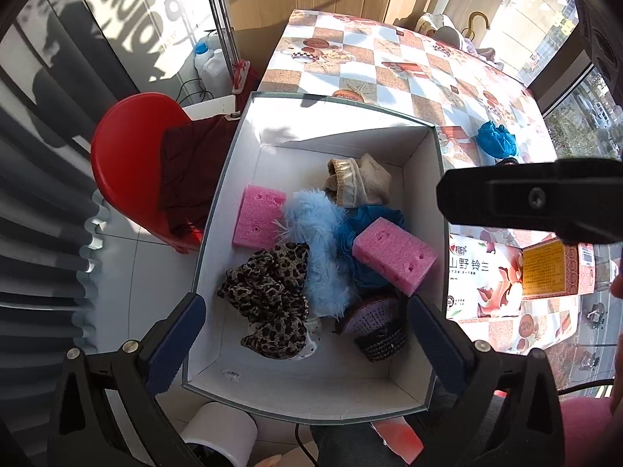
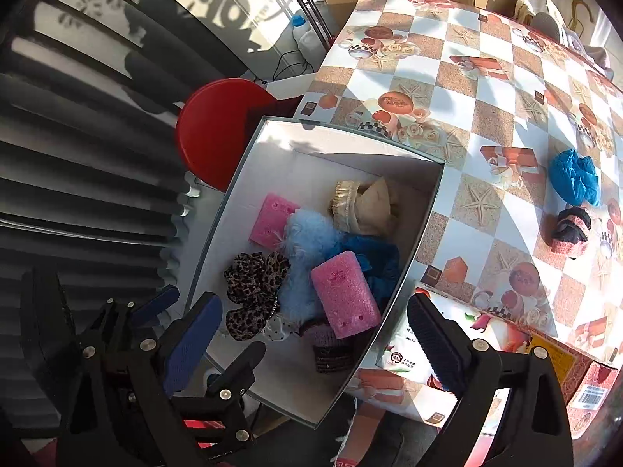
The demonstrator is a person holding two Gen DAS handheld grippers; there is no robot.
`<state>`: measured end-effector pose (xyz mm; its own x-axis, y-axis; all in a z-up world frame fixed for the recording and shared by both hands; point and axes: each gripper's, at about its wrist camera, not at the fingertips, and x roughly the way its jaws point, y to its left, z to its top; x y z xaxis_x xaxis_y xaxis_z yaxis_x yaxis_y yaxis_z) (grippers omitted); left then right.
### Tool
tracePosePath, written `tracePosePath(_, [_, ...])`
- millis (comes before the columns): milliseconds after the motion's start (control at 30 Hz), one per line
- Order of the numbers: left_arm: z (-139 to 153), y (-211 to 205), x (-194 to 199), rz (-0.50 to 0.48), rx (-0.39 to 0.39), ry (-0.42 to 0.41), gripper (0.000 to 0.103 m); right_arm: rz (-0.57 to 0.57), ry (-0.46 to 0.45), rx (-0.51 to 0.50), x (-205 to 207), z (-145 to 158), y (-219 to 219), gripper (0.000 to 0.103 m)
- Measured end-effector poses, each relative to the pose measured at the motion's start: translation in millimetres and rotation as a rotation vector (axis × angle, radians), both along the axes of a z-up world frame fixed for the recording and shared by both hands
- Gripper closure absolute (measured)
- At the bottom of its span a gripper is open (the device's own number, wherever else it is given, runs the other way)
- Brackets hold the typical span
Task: Organize soft objects
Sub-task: 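Move left tool to the blue cloth while right tool reaches the knitted hat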
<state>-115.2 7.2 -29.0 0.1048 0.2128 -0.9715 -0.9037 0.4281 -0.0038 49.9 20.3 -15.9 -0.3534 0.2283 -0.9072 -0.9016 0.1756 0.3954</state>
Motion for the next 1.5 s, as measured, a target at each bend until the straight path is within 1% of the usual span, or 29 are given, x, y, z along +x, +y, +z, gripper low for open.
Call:
tracePosePath(100, [9, 5, 4, 0.0, 0.012, -0.039, 0.0, -0.05, 0.001, -0.017, 23, 6, -4, 0.001])
tracePosePath(200, [25, 10, 20, -0.03, 0.042, -0.085, 0.0, -0.091, -0.02, -0.056, 55, 13, -11, 0.001])
tracePosePath(300, [36, 16, 46, -0.072, 0.047, -0.116, 0.0, -0.146, -0.029, -0.088, 101, 23, -23, 0.001])
tracePosePath(400, [38, 19, 76, -0.119, 0.035, -0.134, 0.0, -0.223, -0.024, -0.105, 155, 33, -40, 0.001])
tracePosePath(500, [34, 18, 106, -0.155, -0.001, -0.146, 0.0, -0.271, -0.091, -0.13, 203, 33, -53, 0.001])
tracePosePath(533, [31, 18, 115, -0.164, -0.016, -0.147, 0.0, -0.284, -0.117, -0.151, 218, 28, -56, 0.001])
tracePosePath(600, [23, 15, 133, -0.181, -0.048, -0.14, 0.0, -0.302, -0.142, -0.189, 245, 11, -60, 0.001])
tracePosePath(667, [16, 13, 148, -0.195, -0.073, -0.124, 0.0, -0.302, -0.147, -0.231, 266, -13, -62, 0.001])
tracePosePath(767, [6, 11, 166, -0.2, -0.108, -0.102, 0.0, -0.261, -0.153, -0.288, 287, -56, -57, 0.001])
tracePosePath(867, [-1, 14, 178, -0.186, -0.118, -0.062, 0.0, -0.193, -0.139, -0.318, 294, -93, -42, 0.001])
tracePosePath(933, [-5, 18, 185, -0.169, -0.124, -0.042, 0.0, -0.15, -0.107, -0.322, 293, -116, -28, 0.001])
tracePosePath(1033, [-10, 26, 194, -0.143, -0.132, -0.013, 0.0, -0.082, -0.075, -0.33, 287, -144, -4, 0.001])
tracePosePath(1167, [-18, 39, 216, -0.134, -0.13, 0.025, 0.0, -0.001, -0.088, -0.353, 274, -178, 17, 0.002])
tracePosePath(1200, [-20, 42, 223, -0.139, -0.127, 0.033, 0.0, 0.012, -0.099, -0.361, 271, -184, 18, 0.008])
tracePosePath(1233, [-22, 46, 231, -0.146, -0.126, 0.041, 0.0, 0.022, -0.111, -0.361, 269, -188, 19, 0.016])
tracePosePath(1267, [-24, 49, 239, -0.154, -0.124, 0.045, 0.0, 0.031, -0.118, -0.369, 268, -191, 17, 0.029])
tracePosePath(1300, [-27, 53, 248, -0.166, -0.124, 0.047, 0.0, 0.034, -0.138, -0.345, 267, -187, 16, 0.048])
tracePosePath(1333, [-30, 56, 258, -0.179, -0.126, 0.049, 0.0, 0.042, -0.132, -0.332, 266, -185, 14, 0.056])
tracePosePath(1400, [-38, 63, 282, -0.209, -0.143, 0.049, 0.0, 0.037, -0.119, -0.318, 269, -181, 7, 0.065])
tracePosePath(1500, [-53, 73, 323, -0.252, -0.162, 0.036, 0.0, -0.046, -0.077, -0.274, 288, -167, -15, 0.066])
